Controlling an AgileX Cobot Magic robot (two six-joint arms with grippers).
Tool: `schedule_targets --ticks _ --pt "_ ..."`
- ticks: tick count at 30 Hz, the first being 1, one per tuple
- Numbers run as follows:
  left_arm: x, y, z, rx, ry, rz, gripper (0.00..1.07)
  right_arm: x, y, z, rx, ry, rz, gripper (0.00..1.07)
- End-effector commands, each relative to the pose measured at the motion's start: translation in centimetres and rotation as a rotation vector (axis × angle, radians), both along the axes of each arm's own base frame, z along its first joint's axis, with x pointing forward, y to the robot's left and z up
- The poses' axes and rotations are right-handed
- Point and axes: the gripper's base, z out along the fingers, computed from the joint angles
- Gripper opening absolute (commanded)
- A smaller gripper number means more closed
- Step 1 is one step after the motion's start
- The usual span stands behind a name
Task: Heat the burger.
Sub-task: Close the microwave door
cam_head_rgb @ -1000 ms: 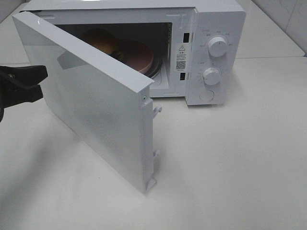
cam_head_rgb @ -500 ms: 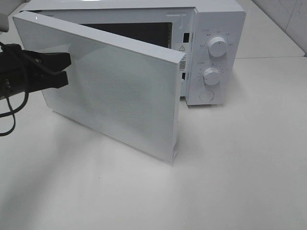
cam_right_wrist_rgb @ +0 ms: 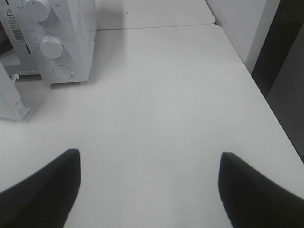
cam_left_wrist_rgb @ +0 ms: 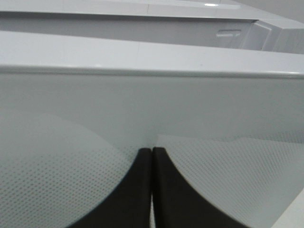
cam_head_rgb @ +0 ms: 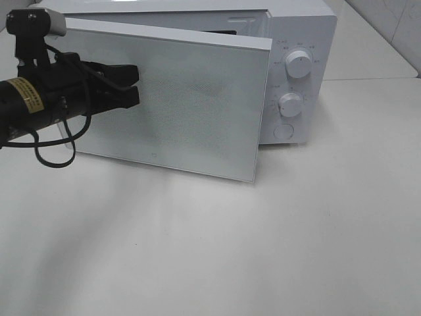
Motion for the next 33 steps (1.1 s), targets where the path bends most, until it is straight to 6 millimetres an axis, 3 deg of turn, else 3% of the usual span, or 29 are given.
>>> schedule_targets --ticks 1,11,29,33 --pt "1.0 -1.2 0.1 0.004 0.005 0.005 0.00 -0.4 0.0 0.1 0.000 -0.036 -0.008 0.76" --pt "3.3 -3.9 -0.2 0.005 0.004 -0.011 0.00 -0.4 0.0 0.1 0.000 -0.036 -0.008 0.76" --pt "6.2 -5.8 -0.1 -0.039 0.000 0.001 0.00 -0.4 0.0 0.1 0.000 -0.036 -0.008 0.76" --pt "6.6 -7.5 -0.3 -0.022 0.011 -0.024 0.00 -0.4 0.0 0.1 -0.001 -0.036 -0.008 0.76"
